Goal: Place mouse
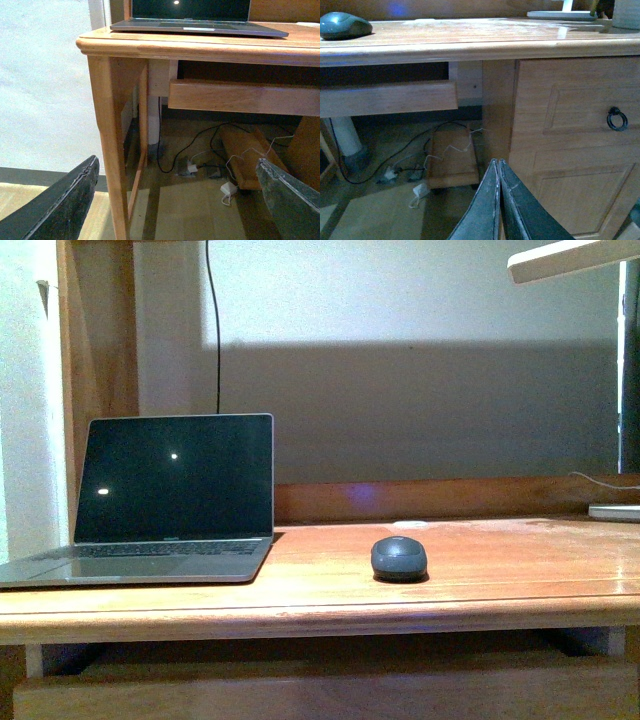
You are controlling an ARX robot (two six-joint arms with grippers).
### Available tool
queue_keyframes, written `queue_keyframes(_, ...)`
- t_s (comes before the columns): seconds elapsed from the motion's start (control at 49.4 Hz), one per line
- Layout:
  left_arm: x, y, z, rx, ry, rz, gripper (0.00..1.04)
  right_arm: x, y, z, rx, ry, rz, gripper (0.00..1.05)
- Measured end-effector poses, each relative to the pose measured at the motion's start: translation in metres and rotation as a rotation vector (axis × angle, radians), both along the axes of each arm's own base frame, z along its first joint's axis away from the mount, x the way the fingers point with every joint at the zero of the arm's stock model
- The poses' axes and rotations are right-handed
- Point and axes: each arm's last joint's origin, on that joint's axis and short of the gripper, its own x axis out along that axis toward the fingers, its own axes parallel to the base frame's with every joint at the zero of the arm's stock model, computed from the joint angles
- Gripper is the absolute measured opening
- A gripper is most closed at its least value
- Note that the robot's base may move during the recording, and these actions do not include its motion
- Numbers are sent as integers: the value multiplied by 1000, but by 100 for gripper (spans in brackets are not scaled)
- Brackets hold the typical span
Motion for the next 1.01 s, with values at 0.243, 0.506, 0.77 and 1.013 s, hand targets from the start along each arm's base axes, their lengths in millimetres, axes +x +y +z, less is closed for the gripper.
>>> queue_keyframes(0.243, 0, 0, 0, 0, 0, 0, 97, 0, 0, 0, -2, 0, 0, 30)
queue_keyframes(0.506, 0, 0, 0, 0, 0, 0, 97, 0, 0, 0, -2, 0, 0, 83)
queue_keyframes(0.77, 0, 0, 0, 0, 0, 0, 97, 0, 0, 0, -2, 0, 0, 97)
queue_keyframes(1.013, 0, 0, 0, 0, 0, 0, 97, 0, 0, 0, -2, 0, 0, 97)
